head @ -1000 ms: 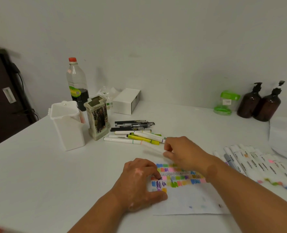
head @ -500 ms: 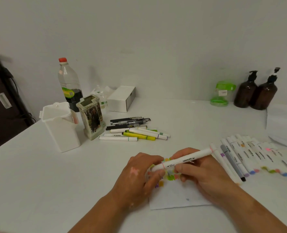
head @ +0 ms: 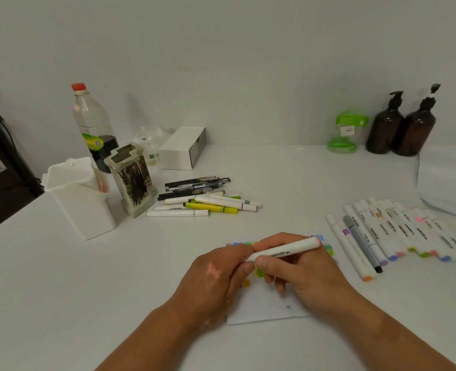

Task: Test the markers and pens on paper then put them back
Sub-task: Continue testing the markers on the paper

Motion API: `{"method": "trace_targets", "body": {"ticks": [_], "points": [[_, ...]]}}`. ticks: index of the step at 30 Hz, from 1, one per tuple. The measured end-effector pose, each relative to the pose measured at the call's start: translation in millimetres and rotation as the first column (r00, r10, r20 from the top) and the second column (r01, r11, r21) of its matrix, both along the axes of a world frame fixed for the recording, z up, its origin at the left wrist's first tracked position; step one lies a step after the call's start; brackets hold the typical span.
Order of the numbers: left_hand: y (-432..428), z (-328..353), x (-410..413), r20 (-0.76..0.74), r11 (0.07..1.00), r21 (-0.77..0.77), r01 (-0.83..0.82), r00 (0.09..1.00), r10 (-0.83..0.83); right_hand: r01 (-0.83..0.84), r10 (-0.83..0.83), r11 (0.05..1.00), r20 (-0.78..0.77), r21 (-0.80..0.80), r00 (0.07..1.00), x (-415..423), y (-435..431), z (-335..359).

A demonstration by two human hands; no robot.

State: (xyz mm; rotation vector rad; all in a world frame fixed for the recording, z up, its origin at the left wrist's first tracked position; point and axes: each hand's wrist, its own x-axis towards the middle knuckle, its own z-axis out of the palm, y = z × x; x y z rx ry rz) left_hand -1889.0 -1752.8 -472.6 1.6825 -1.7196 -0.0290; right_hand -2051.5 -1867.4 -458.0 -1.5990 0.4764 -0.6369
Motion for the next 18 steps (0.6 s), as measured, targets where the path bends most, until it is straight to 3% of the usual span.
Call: {"method": "trace_targets", "body": {"ticks": [4, 6, 11, 18], "points": [[0, -1, 2, 0.005, 1.0, 0.019, 0.003, 1.0, -0.004, 0.041, -0.041, 0.999, 0.011, -0.018, 0.999, 0, -2, -1], [2, -4, 4, 0.019, 0.993, 0.103, -0.061, 0.998, 0.059, 0.107, -0.109, 0.994, 0.062, 0.036, 0.992, 0, -6, -1], [0, -11, 8, 0.241, 0.942, 0.288, -0.174, 0.965, 0.105, 0.115, -0.134, 0.966, 0.068, 0.232, 0.989, -6, -9, 1], [-1, -12, 8, 0.282, 0.922, 0.315, -0.225, 0.95, 0.136, 0.08, -0.115, 0.988, -0.29, -0.13, 0.95, -2, 5, -4]]}}
